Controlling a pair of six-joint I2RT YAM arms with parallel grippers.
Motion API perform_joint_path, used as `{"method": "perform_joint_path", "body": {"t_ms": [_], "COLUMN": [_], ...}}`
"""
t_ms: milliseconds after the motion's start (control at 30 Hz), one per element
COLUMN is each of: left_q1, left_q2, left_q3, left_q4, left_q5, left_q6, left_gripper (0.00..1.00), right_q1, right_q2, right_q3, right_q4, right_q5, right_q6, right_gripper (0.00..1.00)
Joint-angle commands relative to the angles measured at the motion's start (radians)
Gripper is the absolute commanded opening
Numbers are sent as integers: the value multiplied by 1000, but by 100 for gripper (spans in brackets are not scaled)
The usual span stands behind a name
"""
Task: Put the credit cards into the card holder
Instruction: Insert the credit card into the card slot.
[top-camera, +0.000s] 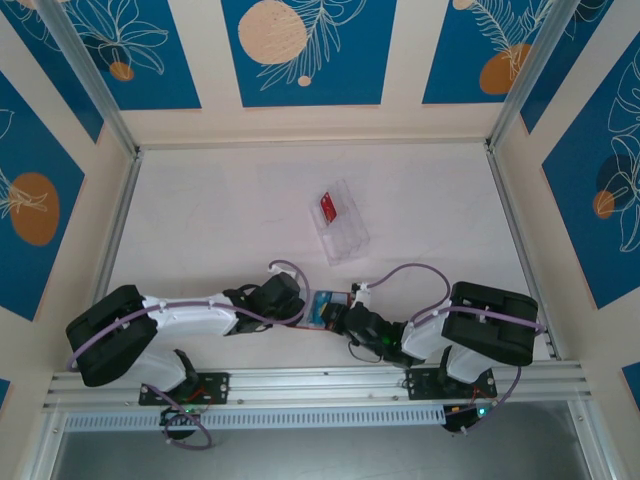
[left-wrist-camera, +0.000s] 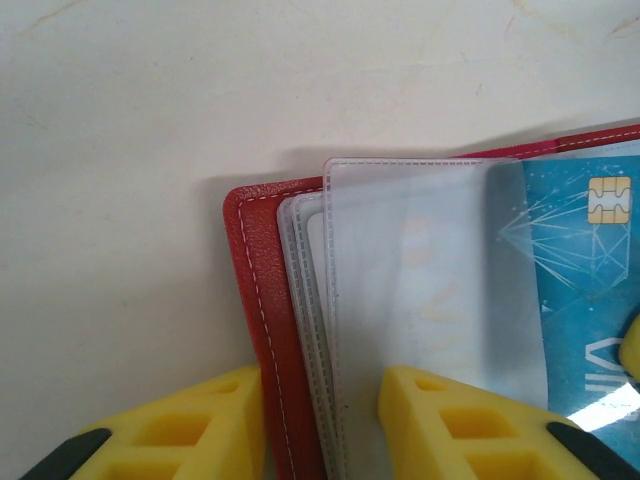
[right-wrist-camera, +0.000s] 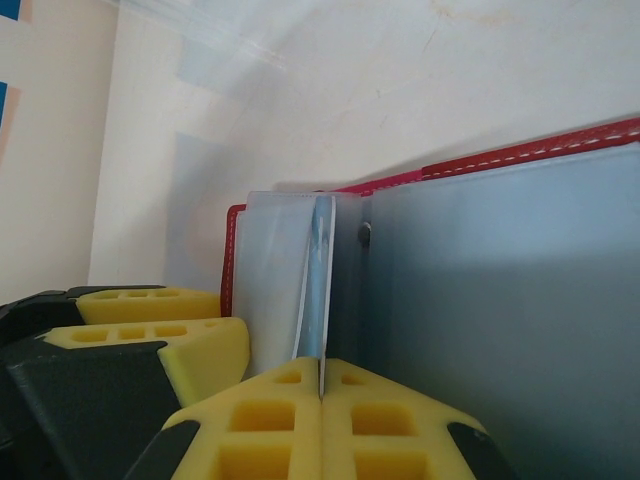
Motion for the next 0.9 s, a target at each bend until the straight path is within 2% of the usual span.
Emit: {"method": "perform_joint_path", "body": {"t_ms": [0, 400, 867], "left_q1": [-12, -12, -12], "left_q2": [41, 33, 21], "left_q3": [-47, -44, -44], "left_q4": [-163, -174, -186], "left_q5": [-3, -10, -16], "left_q6": [8, 10, 10], "left_gripper": [35, 35, 35], "right_q1": [-8, -58, -48], "right_q2": [0, -2, 8], "right_q3": [6, 42, 55], "right_q4": [-97, -178, -297], "right_q5": [9, -91, -102], "right_q6": [-24, -57, 20], "right_gripper": [0, 0, 0]}}
